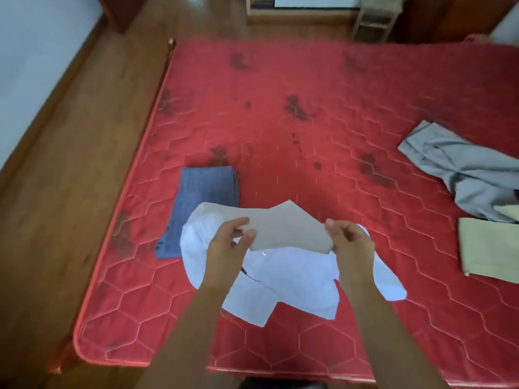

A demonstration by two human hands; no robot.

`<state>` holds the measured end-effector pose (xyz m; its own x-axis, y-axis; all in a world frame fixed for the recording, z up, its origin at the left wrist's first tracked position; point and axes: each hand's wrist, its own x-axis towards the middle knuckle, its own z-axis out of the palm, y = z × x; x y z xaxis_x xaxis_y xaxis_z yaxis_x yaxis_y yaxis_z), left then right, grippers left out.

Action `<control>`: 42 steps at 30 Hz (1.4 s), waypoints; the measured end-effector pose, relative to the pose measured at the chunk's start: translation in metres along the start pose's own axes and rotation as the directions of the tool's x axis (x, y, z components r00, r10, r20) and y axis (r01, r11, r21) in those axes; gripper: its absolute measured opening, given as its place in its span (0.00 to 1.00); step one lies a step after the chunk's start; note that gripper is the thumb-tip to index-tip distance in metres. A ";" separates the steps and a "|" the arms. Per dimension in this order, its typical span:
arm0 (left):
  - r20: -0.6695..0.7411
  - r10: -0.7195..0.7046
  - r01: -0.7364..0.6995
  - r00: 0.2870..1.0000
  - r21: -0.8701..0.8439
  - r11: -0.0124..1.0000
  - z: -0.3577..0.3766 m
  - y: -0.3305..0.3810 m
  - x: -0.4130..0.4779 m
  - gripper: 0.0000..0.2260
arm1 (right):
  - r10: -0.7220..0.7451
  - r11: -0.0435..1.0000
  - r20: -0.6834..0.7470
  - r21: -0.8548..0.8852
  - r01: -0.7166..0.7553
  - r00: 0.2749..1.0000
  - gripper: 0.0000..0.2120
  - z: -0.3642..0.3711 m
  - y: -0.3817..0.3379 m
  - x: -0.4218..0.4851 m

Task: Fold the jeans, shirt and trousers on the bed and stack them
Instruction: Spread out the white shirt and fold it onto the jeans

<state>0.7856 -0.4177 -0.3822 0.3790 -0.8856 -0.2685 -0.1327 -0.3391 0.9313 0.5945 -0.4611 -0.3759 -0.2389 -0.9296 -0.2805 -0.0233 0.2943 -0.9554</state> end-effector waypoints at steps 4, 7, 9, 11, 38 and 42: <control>0.160 0.217 -0.239 0.963 0.135 0.961 -0.016 0.066 -0.014 0.23 | -0.088 0.982 0.043 0.171 0.079 0.995 0.11 -0.022 -0.067 -0.014; 0.252 0.399 -0.446 0.882 0.164 0.880 -0.026 0.105 -0.020 0.29 | -0.214 0.953 0.151 0.249 0.172 0.965 0.19 -0.047 -0.112 -0.026; 0.208 0.548 -0.585 0.810 0.225 0.779 -0.025 0.132 -0.024 0.24 | -0.323 0.939 0.181 0.183 0.291 0.929 0.24 -0.061 -0.137 -0.034; 0.083 0.643 -0.638 0.762 0.272 0.721 -0.018 0.160 -0.031 0.15 | -0.390 0.921 0.158 0.083 0.381 0.907 0.23 -0.069 -0.162 -0.046; -0.055 0.841 -0.801 0.538 0.279 0.530 -0.008 0.305 -0.317 0.11 | -0.845 0.387 0.239 -0.345 0.855 0.479 0.08 -0.300 -0.294 -0.249; 0.015 0.788 -0.763 0.615 0.265 0.590 -0.004 0.292 -0.304 0.09 | -0.796 0.413 0.305 -0.358 0.838 0.523 0.08 -0.301 -0.284 -0.227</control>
<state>0.6357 -0.2465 -0.0274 0.1146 -0.8169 0.5653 -0.6102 0.3912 0.6889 0.3632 -0.2671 -0.0135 0.1898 -0.7879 0.5859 -0.5569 -0.5779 -0.5966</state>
